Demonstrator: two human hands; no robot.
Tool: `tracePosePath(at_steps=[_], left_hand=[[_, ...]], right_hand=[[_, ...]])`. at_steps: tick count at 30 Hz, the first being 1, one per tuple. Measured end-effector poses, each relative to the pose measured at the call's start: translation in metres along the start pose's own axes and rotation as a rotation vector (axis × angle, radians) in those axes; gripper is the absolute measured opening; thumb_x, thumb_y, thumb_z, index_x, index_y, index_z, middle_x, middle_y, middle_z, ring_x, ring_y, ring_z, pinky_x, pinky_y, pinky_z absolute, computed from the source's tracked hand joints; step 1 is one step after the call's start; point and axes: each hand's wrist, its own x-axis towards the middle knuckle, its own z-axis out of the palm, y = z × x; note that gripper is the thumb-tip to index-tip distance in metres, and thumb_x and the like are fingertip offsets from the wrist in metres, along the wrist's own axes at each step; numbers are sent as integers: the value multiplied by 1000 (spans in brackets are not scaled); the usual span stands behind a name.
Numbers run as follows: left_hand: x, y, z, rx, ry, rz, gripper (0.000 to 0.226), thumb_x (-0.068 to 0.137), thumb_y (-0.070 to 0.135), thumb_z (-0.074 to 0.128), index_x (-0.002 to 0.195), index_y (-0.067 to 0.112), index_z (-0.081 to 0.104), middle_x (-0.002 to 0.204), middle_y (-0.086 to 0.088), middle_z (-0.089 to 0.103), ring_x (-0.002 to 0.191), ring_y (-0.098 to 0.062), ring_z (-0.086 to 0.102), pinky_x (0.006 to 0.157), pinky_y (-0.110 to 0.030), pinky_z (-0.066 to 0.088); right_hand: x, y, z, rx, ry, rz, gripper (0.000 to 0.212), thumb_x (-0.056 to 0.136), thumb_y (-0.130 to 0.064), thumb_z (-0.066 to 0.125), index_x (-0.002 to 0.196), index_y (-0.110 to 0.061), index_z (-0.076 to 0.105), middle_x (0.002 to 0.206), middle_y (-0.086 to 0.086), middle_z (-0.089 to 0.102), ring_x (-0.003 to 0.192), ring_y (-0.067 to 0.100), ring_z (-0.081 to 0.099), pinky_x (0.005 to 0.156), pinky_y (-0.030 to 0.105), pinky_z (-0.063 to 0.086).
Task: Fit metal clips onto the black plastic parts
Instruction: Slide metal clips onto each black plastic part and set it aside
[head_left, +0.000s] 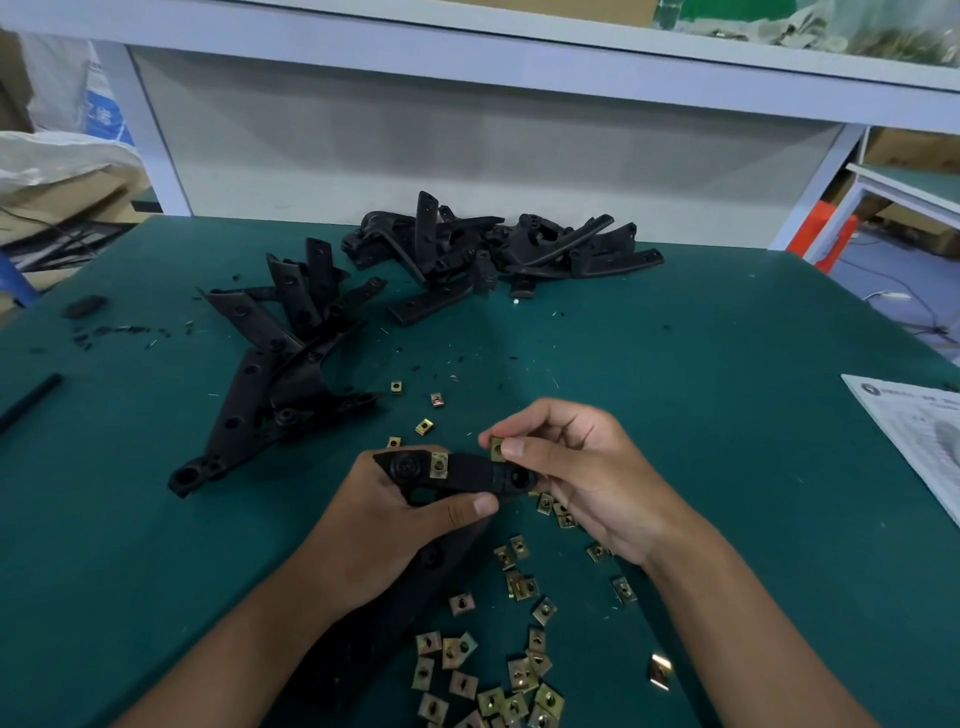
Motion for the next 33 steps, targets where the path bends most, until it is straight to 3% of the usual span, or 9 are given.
tracePosePath(at_steps=[4,7,8,12,20,25,26,29,33], left_hand=[[1,-1,1,8,-5,72,30,74,48,82,90,23,77,87,-8,74,82,-22,71,75,-30,57],[3,0,1,-21,-6,133,28,77,35,83,103,32,73,99,-2,74,94,-17,71,82,-23,55],[4,0,0,-15,-2,146,31,77,30,85,105,32,72,102,-1,74,95,-17,71,83,-23,55],[4,0,1,36,28,219,33,75,23,85,104,32,72,102,8,74,96,-7,70,81,-12,51],[5,-3,0,30,48,226,35,71,45,89,102,37,73,100,11,73,94,-7,71,80,-15,52],[4,-4,-2,42,59,241,36,71,47,86,103,39,71,100,12,73,94,-6,70,80,-14,53],[4,-4,-2,37,62,243,37,70,49,87,103,39,72,101,12,73,95,-5,70,81,-14,52],[3,-4,-2,29,70,236,37,72,43,87,106,37,73,103,10,74,97,-7,71,81,-15,53],[2,-3,-2,25,18,213,42,76,30,84,115,40,73,108,9,76,102,-9,72,86,-17,54]], right_hand=[[0,0,-2,-31,-23,-31,10,85,-19,75,91,-24,80,106,6,77,93,13,70,75,23,53],[1,4,-3,-136,-17,-27,20,80,-36,78,96,-25,80,104,3,76,100,22,66,91,47,50],[2,6,-3,-155,-4,-11,22,79,-39,78,95,-25,80,101,1,76,98,21,65,90,50,49],[3,10,0,-192,21,27,17,83,-39,75,90,-24,78,86,-7,71,81,7,60,72,26,45],[5,14,0,-64,111,-7,15,83,-36,74,88,-22,77,83,-3,68,76,12,59,66,24,44],[5,16,0,-112,89,19,17,85,-38,76,88,-22,76,87,2,67,84,22,56,79,36,43],[5,16,0,-120,87,22,15,86,-39,76,87,-23,76,87,1,67,83,20,56,77,33,44],[5,14,0,-151,71,12,9,87,-36,74,85,-27,76,84,-4,68,77,10,56,67,22,44],[5,14,-4,-182,48,-7,11,93,-25,71,84,-29,74,82,-4,69,77,10,59,70,26,46]])
